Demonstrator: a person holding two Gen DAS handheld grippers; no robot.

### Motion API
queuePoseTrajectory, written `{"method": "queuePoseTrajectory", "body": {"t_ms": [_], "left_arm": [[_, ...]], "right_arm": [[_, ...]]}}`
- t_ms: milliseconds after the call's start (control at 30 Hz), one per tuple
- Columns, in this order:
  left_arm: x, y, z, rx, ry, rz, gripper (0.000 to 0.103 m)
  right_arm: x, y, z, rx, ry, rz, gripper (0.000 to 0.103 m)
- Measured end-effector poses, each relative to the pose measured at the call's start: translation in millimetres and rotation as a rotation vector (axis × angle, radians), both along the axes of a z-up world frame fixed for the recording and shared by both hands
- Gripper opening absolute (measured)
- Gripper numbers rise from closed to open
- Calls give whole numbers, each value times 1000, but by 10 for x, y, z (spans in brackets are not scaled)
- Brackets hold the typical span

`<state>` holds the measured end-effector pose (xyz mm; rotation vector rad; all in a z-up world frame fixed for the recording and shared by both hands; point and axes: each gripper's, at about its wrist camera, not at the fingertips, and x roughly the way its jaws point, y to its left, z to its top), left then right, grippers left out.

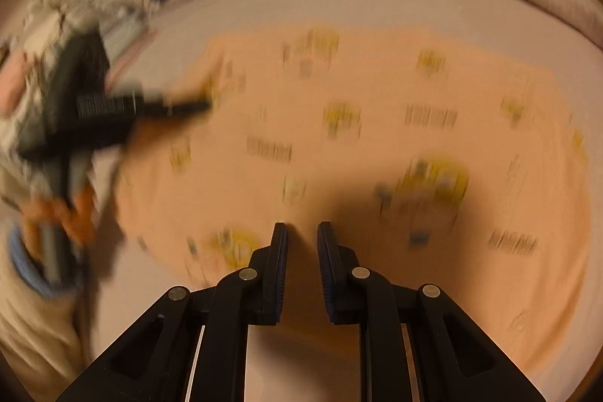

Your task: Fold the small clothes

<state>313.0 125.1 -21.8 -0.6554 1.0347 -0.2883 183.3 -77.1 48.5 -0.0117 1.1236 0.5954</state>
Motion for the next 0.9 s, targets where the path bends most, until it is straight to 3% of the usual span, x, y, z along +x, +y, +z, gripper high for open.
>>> {"method": "queuePoseTrajectory", "body": {"t_ms": [67, 133, 300, 433, 467, 567, 633, 700, 767, 900], "left_arm": [[-12, -14, 45, 2, 7, 9, 16], [-33, -63, 152, 4, -8, 12, 15], [-77, -310, 475, 62, -76, -27, 14], [-40, -678, 688, 141, -110, -89, 14], [-25, -819, 736, 170, -118, -114, 14], [33, -1219, 771, 235, -122, -197, 14], [56, -1492, 726, 282, -117, -265, 16], [69, -1786, 647, 330, -115, -329, 21], [94, -1910, 562, 313, -97, -356, 31], [73, -2016, 424, 246, -72, -417, 33]], "right_arm": [[-107, 6, 29, -32, -49, 33, 20], [-105, -59, 94, 21, -12, 32, 19], [53, -446, 274, 292, 11, -50, 20], [388, -829, 167, 579, 119, -195, 41], [500, -787, 129, 680, 160, -217, 41], [642, -887, -19, 841, 232, -285, 53], [734, -869, -70, 893, 257, -333, 65], [808, -925, -183, 954, 311, -378, 66], [829, -978, -255, 986, 338, -400, 67], [839, -1113, -329, 1007, 389, -405, 67]]}}
